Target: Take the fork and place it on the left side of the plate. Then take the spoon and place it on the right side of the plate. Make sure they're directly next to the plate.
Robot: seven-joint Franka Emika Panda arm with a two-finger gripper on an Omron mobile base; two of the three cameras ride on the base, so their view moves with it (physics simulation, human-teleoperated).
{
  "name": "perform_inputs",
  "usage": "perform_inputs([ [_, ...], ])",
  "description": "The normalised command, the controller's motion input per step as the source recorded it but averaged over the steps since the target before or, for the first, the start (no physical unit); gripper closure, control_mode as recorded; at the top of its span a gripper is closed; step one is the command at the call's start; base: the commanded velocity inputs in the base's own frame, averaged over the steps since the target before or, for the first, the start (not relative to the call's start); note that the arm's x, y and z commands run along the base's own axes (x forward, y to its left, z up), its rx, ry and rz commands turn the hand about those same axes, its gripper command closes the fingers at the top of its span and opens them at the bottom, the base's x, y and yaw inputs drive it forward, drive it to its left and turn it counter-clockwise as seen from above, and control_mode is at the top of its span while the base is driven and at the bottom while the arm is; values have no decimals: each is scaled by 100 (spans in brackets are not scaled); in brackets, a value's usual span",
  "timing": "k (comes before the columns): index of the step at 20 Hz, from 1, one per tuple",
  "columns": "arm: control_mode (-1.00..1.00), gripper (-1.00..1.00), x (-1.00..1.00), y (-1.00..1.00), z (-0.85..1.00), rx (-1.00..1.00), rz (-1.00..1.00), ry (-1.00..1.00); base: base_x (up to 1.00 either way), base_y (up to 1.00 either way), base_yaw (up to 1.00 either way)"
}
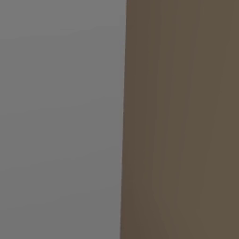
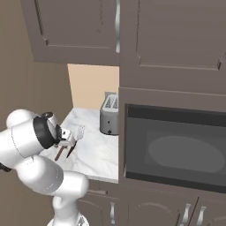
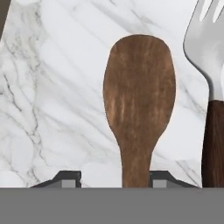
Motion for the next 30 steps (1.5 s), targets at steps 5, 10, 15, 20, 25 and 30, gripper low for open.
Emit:
perform_inputs([
  [5,-100,100,-5,-17,-80,0,-5,0,0,0,0],
  [10,-100,100,-19,-41,-45,3,-10,-1,0,0,0],
  [15,-100,100,-26,-32,2,9,-15,0,0,0,0],
  [20,-100,100,-23,-19,41,11,-15,0,0,0,0],
  [25,-100,100,-25,-7,98,11,-11,1,0,0,0],
  [30,-100,100,-42,-3,100,1,-2,6,0,0,0],
])
